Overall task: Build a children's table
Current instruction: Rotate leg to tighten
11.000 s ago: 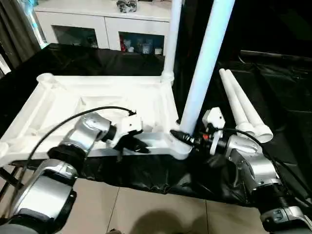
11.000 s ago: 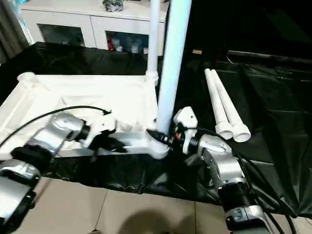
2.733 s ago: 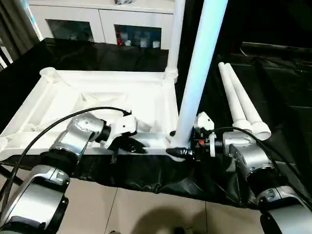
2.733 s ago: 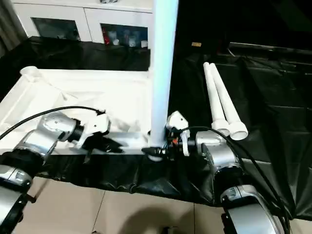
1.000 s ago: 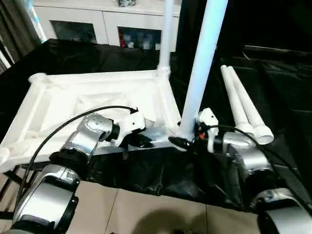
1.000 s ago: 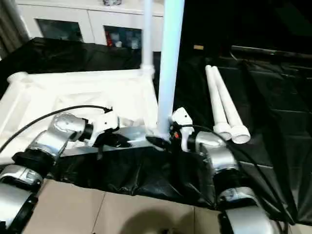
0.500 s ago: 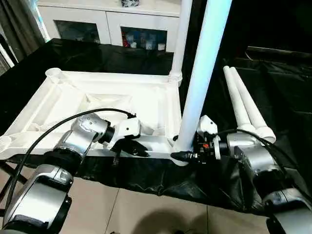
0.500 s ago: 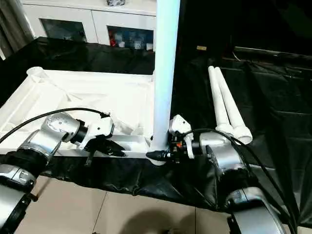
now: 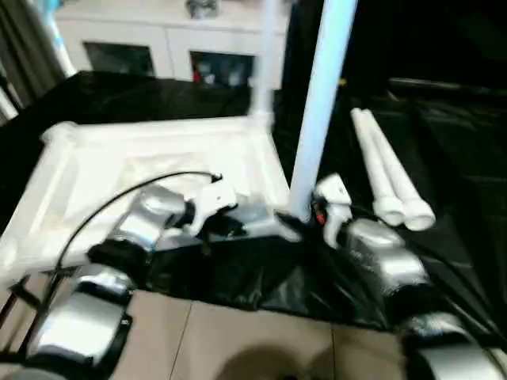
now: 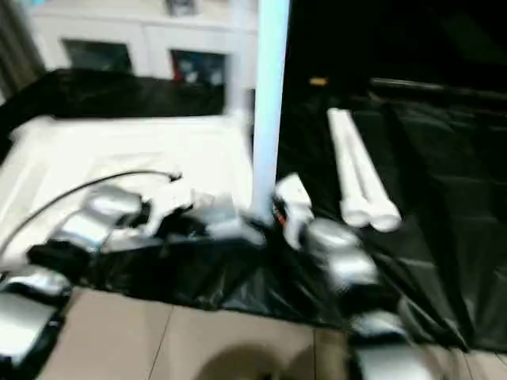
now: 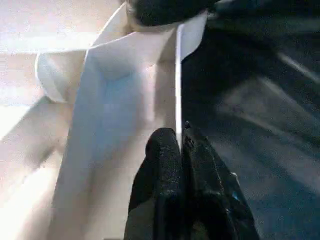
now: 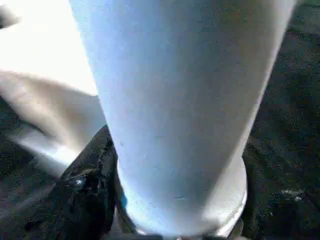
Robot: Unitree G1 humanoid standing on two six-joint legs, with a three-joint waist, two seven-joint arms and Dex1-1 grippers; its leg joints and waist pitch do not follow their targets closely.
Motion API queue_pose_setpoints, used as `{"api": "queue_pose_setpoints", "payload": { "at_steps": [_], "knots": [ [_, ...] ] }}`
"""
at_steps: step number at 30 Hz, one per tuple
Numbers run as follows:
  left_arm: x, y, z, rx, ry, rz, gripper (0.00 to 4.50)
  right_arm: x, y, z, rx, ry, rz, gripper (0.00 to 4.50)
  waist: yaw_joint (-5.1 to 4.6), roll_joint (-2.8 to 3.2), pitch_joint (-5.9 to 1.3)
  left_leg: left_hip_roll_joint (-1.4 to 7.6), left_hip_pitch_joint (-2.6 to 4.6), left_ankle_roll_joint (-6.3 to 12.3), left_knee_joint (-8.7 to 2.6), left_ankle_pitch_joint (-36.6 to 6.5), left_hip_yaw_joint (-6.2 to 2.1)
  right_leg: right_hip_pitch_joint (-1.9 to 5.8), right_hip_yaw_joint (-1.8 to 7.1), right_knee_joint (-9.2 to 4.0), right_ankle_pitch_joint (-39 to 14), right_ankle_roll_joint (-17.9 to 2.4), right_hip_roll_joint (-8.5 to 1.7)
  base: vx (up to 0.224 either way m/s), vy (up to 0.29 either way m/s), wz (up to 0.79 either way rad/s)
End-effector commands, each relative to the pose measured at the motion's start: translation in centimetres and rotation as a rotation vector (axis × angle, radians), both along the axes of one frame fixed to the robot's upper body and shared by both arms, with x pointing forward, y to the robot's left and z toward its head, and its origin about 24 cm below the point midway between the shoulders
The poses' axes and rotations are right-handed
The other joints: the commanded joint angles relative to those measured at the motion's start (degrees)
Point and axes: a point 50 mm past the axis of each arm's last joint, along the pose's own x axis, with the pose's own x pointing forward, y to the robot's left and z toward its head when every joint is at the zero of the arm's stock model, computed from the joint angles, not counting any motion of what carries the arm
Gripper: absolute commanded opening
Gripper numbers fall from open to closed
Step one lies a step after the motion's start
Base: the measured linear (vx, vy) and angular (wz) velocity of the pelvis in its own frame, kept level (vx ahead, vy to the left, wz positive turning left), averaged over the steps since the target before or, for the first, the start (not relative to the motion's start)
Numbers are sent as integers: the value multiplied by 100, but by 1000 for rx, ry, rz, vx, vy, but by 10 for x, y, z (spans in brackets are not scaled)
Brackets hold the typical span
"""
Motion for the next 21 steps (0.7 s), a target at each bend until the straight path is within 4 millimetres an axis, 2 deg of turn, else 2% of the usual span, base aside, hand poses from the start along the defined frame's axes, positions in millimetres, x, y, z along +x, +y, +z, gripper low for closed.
{"api": "queue_pose_setpoints", "payload": {
  "at_steps": [1, 2, 3, 5, 6, 7, 9, 11, 12, 14, 16, 18, 19, 21],
  "knots": [
    [-1, -46, 10, -77, -38, -76, 0, -9, 42, -14, 0, 86, 62, 277, -40, 14, -304, 28, 7, 228, -362, -1619, -30, 237, 165, -689, -3575, -347, -312, 0, 0, 0],
    [0, -51, 11, -86, -47, -66, 0, -7, 46, -12, -6, 80, 28, 277, -53, 21, -314, 47, -36, 268, -388, -1638, -49, 263, 155, -682, -3419, -347, -308, 0, 0, 0],
    [0, -53, 11, -88, -48, -64, 0, -6, 48, -11, -2, 78, 22, 277, -62, 19, -308, 50, -39, 275, -390, -1670, -48, 248, 159, -689, -3403, -344, -310, 0, 0, 0],
    [0, -61, 11, -97, -57, -58, 0, -3, 56, -6, 19, 61, -7, 277, -90, 30, -313, 41, 6, 268, -383, -1837, -56, 222, 144, -704, -3396, -382, -313, 0, 0, 0],
    [0, -63, 11, -101, -63, -56, 0, -1, 61, -1, 27, 20, 4, 277, -89, 33, -324, 44, 3, 284, -386, -1828, -54, 229, 156, -691, -3295, -417, -317, 0, 0, 0],
    [0, -63, 11, -100, -66, -56, 0, -1, 62, 1, 36, 5, 16, 312, -94, 34, -331, 66, -22, 318, -408, -1789, -57, 245, 181, -657, -3064, -508, -323, 0, 0, 0],
    [0, -60, 11, -91, -84, -68, 0, 0, 59, 4, 56, -10, 31, 347, -99, 33, -334, 86, -43, 356, -431, -1794, -56, 261, 208, -620, -2809, -624, -319, 0, 0, 0],
    [-1, -56, 11, -88, -90, -84, 0, 0, 55, 6, 70, -17, 55, 357, -95, 34, -348, 102, -63, 390, -443, -1690, -46, 278, 258, -556, -2415, -822, -330, 0, 0, 0],
    [-2, -53, 11, -89, -88, -100, 0, 0, 51, 6, 63, -27, 81, 369, -94, 10, -351, 100, -71, 413, -442, -1664, -40, 288, 263, -548, -2343, -862, -327, 0, 0, 0],
    [-4, -47, 11, -86, -96, -148, 0, -1, 42, 7, 35, -50, 136, 392, -86, 20, -362, 98, -100, 494, -430, -1512, -23, 314, 285, -510, -2165, -962, -337, 0, 0, 0],
    [-6, -44, 11, -81, -97, -166, 0, -2, 38, 7, 29, -54, 160, 392, -67, 10, -390, 106, -114, 562, -407, -1280, -8, 327, 307, -478, -1926, -1066, -350, 0, 0, 0],
    [-8, -35, 10, -62, -92, -204, 0, -4, 25, 8, 8, -64, 244, 392, -25, 29, -385, 113, -74, 605, -389, -1170, 20, 282, 335, -453, -1679, -1227, -339, 0, 0, 0],
    [-8, -29, 10, -54, -85, -218, 0, -6, 18, 9, 6, -59, 296, 392, -2, 8, -387, 110, -80, 664, -373, -1153, 45, 286, 356, -419, -1530, -1298, -325, 52, -30, 12],
    [-9, -23, 9, -47, -76, -232, 0, -9, 10, 10, 13, -44, 370, 392, 45, 18, -412, 128, -101, 770, -363, -955, 55, 328, 364, -358, -1245, -1373, -330, 53, -30, 9]
  ]
}}
